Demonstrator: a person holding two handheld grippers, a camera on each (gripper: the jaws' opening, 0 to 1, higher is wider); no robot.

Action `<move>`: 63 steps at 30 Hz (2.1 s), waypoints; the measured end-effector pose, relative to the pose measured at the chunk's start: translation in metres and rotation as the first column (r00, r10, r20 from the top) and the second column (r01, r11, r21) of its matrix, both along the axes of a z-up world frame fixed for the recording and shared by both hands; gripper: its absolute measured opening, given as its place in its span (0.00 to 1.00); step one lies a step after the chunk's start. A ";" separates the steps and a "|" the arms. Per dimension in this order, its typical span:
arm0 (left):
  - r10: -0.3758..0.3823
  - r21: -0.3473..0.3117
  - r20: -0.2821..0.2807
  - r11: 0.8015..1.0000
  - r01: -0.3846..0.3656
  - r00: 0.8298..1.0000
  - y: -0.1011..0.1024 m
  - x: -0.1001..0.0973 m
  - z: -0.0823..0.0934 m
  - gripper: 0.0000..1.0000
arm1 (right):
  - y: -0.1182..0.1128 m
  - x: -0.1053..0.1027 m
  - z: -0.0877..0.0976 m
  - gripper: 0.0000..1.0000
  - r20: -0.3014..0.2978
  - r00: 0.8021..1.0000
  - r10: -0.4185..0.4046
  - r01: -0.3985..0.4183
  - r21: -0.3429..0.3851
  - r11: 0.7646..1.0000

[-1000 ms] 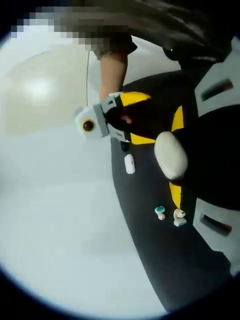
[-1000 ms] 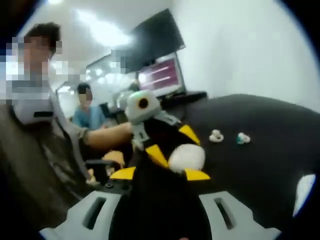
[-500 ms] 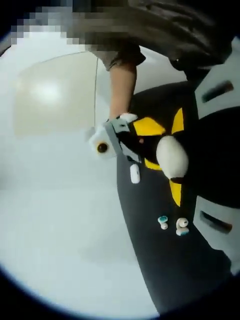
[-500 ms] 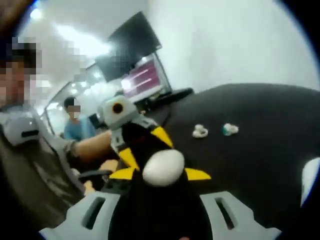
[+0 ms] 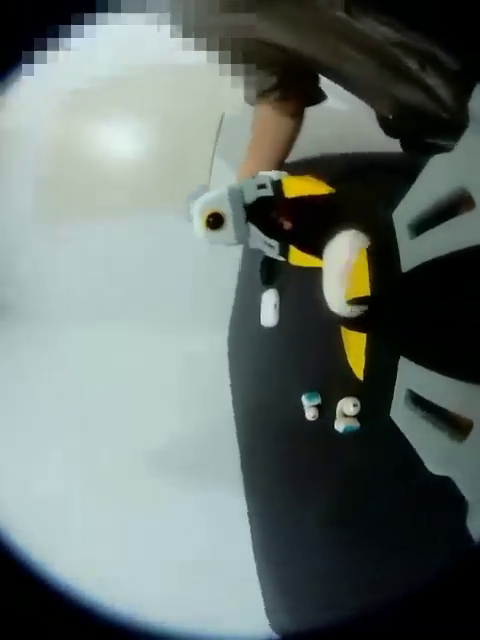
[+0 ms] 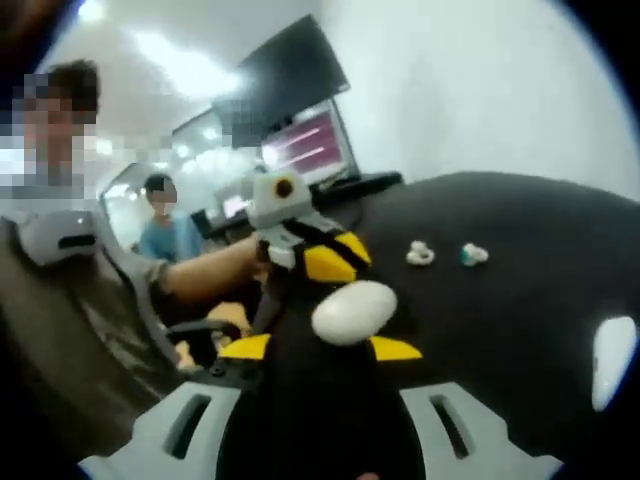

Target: Pick up three earphones and place each one into its charging case using tactile feedback, ensure that each earphone is properly inserted and securely positioned inside the case.

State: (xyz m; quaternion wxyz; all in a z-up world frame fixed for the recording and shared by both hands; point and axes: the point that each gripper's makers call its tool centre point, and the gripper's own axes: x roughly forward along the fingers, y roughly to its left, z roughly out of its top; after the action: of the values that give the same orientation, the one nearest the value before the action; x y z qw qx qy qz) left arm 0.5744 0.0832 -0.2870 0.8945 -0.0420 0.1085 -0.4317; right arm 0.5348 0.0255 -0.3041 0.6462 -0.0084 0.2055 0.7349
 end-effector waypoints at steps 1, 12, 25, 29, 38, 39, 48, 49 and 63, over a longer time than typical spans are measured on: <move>0.005 0.004 0.006 1.000 -0.005 1.000 0.005 0.000 0.001 0.00 | 0.000 0.000 -0.001 0.37 0.000 1.000 -0.001 0.001 -0.002 1.000; -0.026 0.027 -0.177 0.999 0.031 0.984 -0.006 -0.002 -0.022 0.00 | 0.000 -0.003 -0.006 0.37 0.060 0.997 0.044 -0.043 -0.029 0.999; -0.090 0.065 -0.078 0.993 0.096 0.993 -0.016 -0.003 -0.023 0.05 | 0.016 -0.024 -0.007 0.36 0.069 0.984 0.163 -0.159 -0.057 0.986; -0.092 -0.022 -0.073 0.996 0.090 0.993 -0.011 -0.001 -0.011 0.12 | -0.006 -0.036 0.007 0.36 0.085 0.969 0.232 -0.229 -0.049 0.972; -0.151 -0.038 -0.047 0.988 0.149 0.987 -0.018 -0.010 -0.006 0.13 | -0.008 0.020 0.038 0.36 0.145 0.989 0.013 -0.020 0.045 0.999; -0.158 -0.038 -0.046 0.987 0.156 0.986 -0.018 -0.012 -0.006 0.13 | -0.004 0.021 0.029 0.36 0.139 0.990 0.030 -0.033 0.014 0.999; -0.165 -0.009 -0.047 0.986 0.165 0.985 -0.021 -0.013 -0.011 0.12 | 0.022 0.013 -0.015 0.38 0.092 0.994 0.055 -0.045 -0.103 0.994; -0.165 -0.008 -0.047 0.986 0.165 0.985 -0.021 -0.013 -0.011 0.12 | 0.024 0.011 -0.014 0.38 0.096 0.994 0.041 -0.031 -0.103 0.994; -0.241 0.004 -0.062 0.970 0.241 0.969 -0.031 -0.024 -0.015 0.20 | 0.032 0.010 0.000 0.38 0.728 0.686 -0.006 0.011 -0.001 1.000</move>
State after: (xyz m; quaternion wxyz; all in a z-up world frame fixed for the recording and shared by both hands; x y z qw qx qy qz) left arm 0.5503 0.0522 -0.3018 0.8319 -0.0364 0.1427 -0.5350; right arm 0.5453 0.0577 -0.3037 0.6781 -0.2999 -0.0655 0.6678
